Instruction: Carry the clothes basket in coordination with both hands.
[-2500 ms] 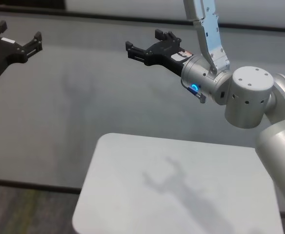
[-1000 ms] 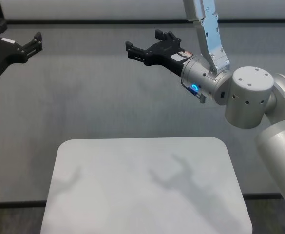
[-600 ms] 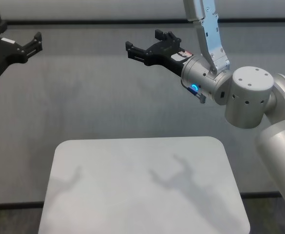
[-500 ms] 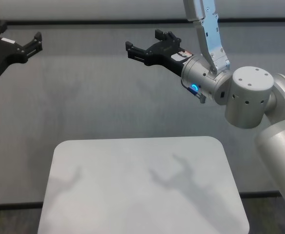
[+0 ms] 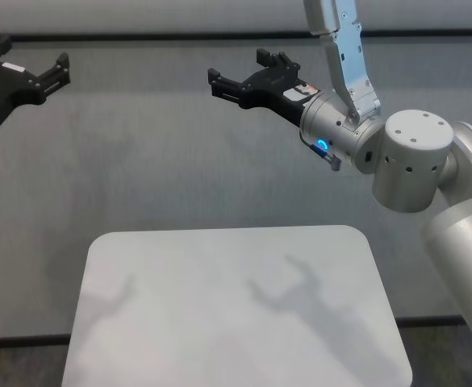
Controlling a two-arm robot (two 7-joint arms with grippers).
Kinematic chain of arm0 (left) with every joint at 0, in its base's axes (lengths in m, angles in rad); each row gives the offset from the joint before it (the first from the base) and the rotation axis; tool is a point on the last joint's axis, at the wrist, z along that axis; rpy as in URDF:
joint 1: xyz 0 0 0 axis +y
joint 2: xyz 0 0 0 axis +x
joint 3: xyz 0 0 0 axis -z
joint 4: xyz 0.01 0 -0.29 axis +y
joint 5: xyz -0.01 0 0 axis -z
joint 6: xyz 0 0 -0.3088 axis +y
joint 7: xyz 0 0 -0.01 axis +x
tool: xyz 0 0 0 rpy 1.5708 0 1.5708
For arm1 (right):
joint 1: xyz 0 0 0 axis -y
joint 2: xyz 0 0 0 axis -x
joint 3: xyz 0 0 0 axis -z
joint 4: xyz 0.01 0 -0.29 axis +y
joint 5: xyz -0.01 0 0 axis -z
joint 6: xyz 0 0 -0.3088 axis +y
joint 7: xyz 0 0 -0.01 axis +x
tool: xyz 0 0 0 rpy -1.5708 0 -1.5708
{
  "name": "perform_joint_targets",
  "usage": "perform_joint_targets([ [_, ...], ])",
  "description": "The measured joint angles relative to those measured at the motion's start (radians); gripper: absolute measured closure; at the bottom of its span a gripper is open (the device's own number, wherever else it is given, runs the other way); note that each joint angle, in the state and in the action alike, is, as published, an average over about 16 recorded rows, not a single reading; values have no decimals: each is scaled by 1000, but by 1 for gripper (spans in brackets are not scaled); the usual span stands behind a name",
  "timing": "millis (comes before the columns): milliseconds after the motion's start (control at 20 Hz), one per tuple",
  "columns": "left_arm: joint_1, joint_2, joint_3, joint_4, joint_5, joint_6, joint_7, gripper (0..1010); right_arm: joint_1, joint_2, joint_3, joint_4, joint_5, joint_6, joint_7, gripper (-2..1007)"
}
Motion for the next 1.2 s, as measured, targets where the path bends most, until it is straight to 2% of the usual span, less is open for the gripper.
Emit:
perform_joint_targets([
  [250, 1, -3, -4, -4, -35, 13, -55, 8, -8, 5, 5, -10, -5, 10, -6, 0],
  [600, 7, -7, 0, -21, -115, 48, -161, 8, -35, 19, 21, -44, -20, 43, -21, 0],
  [700, 10, -10, 3, -29, -136, 63, -178, 8, -45, 24, 27, -57, -27, 55, -29, 0],
  [900, 15, -18, 17, -45, -159, 94, -190, 8, -66, 32, 38, -81, -43, 79, -45, 0],
  [1200, 15, -38, 42, -58, -155, 128, -160, 8, -87, 34, 52, -102, -68, 106, -69, 0],
])
